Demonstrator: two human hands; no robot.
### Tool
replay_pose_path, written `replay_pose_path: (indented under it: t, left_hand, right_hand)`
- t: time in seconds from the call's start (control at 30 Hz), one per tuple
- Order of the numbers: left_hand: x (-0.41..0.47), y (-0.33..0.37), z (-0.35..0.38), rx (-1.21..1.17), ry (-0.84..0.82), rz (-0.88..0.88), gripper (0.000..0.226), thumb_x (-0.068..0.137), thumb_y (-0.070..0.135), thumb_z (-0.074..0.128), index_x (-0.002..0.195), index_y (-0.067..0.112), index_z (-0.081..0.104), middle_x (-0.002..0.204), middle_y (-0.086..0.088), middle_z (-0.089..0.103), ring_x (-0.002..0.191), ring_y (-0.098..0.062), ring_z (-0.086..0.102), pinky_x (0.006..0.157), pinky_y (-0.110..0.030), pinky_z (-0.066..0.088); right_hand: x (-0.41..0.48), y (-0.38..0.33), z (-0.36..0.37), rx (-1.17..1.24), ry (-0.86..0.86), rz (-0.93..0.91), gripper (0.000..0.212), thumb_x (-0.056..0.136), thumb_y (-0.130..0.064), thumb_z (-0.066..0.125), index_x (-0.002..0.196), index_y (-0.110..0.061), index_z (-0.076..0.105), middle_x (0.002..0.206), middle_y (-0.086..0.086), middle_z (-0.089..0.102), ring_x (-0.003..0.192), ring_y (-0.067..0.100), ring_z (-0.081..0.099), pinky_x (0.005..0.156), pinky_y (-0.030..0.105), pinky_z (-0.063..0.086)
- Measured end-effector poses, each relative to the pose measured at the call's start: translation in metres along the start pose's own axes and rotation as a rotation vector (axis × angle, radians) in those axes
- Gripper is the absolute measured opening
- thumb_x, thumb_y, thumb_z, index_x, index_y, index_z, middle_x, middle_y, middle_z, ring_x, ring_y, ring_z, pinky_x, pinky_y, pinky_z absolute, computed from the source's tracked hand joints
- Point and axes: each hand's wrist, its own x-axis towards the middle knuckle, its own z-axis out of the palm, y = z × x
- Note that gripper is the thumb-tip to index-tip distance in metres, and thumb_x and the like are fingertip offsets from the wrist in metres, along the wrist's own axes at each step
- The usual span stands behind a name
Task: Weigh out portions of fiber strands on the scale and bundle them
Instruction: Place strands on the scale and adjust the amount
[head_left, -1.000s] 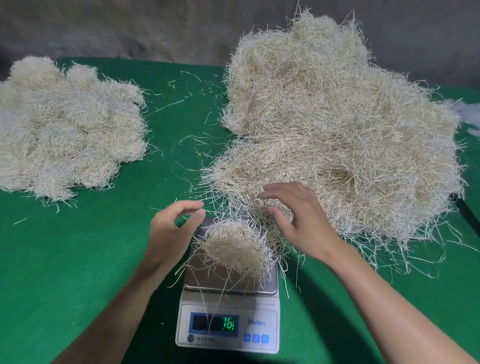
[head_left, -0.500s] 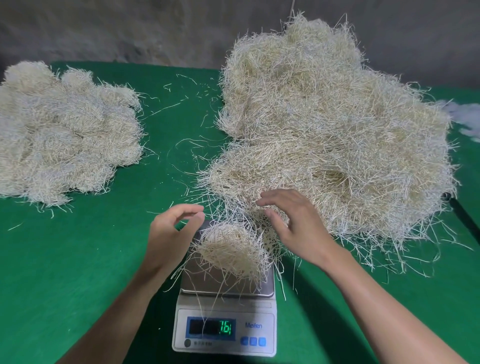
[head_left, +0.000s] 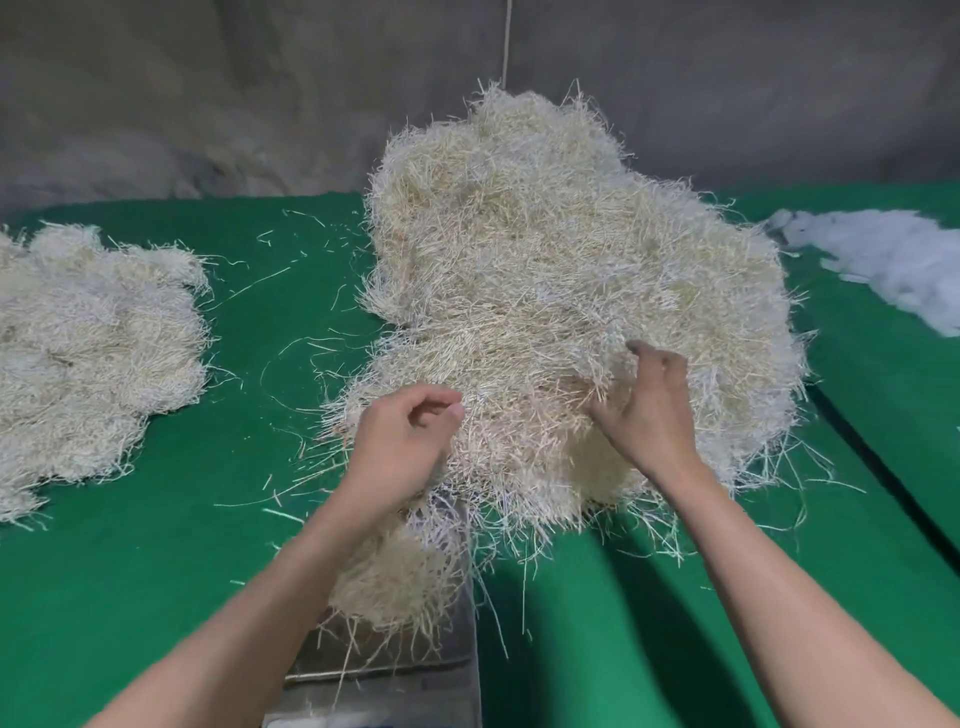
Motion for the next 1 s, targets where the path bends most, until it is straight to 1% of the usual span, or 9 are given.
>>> replay_pose_path:
  t: [0.13,0.27,0.4,0.47,0.53,0.63,0.77,0.87,1.0]
  left_hand:
    - [0.040,0.029,0.044,0.008,-0.027,-0.046,0.016,0.088,0.013,0.059,0.089,0.029,0.062,0.087,0.015,0.062,0.078,0.003,0.058,0.069,-0.015,0.049]
    - [0.067,0.045,0.073,-0.428,-0.094,-0.336,0.011,0.090,0.007,0.056,0.098,0.011,0.062,0.077,-0.003,0.065,0.056,-0.009,0.057,0.050,-0.017,0.047]
    - [0.093,0.055,0.091,-0.337,-0.289,-0.382,0.030,0.074,0.043,0.065,0.086,0.016,0.069,0.083,-0.005,0.064,0.076,-0.019,0.057,0.075,-0.034,0.053]
    - [0.106,0.070,0.100,-0.438,-0.356,-0.363,0.033,0.077,0.047,0.062,0.088,0.017,0.072,0.072,-0.003,0.061,0.065,-0.015,0.060,0.067,-0.031,0.055]
    - [0.124,0.084,0.107,-0.551,-0.199,-0.374,0.035,0.087,0.032,0.062,0.107,0.003,0.061,0.062,-0.003,0.058,0.046,-0.011,0.059,0.044,-0.023,0.049]
    - [0.152,0.081,0.110,-0.366,0.088,-0.367,0.032,0.091,0.020,0.060,0.112,-0.001,0.049,0.073,-0.007,0.059,0.062,-0.017,0.055,0.056,-0.026,0.047]
    - [0.168,0.075,0.102,-0.656,0.057,-0.443,0.020,0.093,0.006,0.051,0.112,0.001,0.055,0.110,-0.016,0.055,0.102,-0.030,0.056,0.086,-0.043,0.051]
    - [0.172,0.075,0.092,-1.006,0.009,-0.476,0.012,0.091,0.007,0.049,0.102,0.003,0.053,0.095,-0.020,0.055,0.079,-0.036,0.064,0.072,-0.055,0.056]
    - [0.175,0.067,0.085,-0.831,0.050,-0.412,0.008,0.092,0.011,0.049,0.096,0.005,0.051,0.086,-0.013,0.057,0.059,-0.020,0.059,0.069,-0.038,0.053]
  right_hand:
    - [0.024,0.014,0.012,-0.062,-0.088,0.026,0.093,0.070,-0.037,0.078,0.142,-0.033,0.019,0.143,0.017,0.026,0.114,0.029,0.050,0.090,0.039,0.049]
    - [0.050,0.019,0.019,-0.111,-0.157,-0.131,0.045,0.083,-0.009,0.062,0.126,-0.018,0.050,0.128,0.017,0.045,0.101,0.025,0.056,0.088,0.036,0.052]
    - [0.075,-0.005,0.000,0.331,-0.072,-0.236,0.018,0.082,0.002,0.060,0.096,-0.010,0.061,0.085,0.000,0.058,0.069,-0.002,0.051,0.064,0.009,0.040]
    - [0.080,-0.023,-0.011,0.616,-0.173,-0.269,0.027,0.080,0.005,0.061,0.088,-0.021,0.055,0.080,-0.006,0.055,0.061,-0.009,0.053,0.052,0.005,0.039]
    - [0.089,-0.033,-0.019,0.659,-0.302,-0.299,0.033,0.079,0.003,0.063,0.098,-0.021,0.053,0.092,-0.004,0.057,0.071,-0.005,0.056,0.054,0.008,0.043]
    - [0.117,-0.026,-0.029,0.786,-0.329,-0.207,0.047,0.082,0.008,0.053,0.119,-0.020,0.046,0.109,-0.004,0.057,0.075,0.004,0.059,0.060,0.019,0.050]
    - [0.148,0.001,-0.019,0.301,-0.378,-0.291,0.043,0.085,0.007,0.048,0.118,-0.021,0.046,0.110,-0.005,0.057,0.093,0.013,0.059,0.081,0.028,0.052]
    - [0.156,0.026,-0.007,-0.034,-0.483,-0.214,0.049,0.079,0.005,0.054,0.121,-0.019,0.045,0.085,-0.010,0.050,0.075,0.008,0.052,0.059,0.022,0.042]
    - [0.158,0.030,-0.019,-0.124,-0.527,-0.131,0.029,0.079,-0.001,0.054,0.101,-0.020,0.054,0.099,-0.002,0.059,0.076,0.007,0.050,0.061,0.019,0.042]
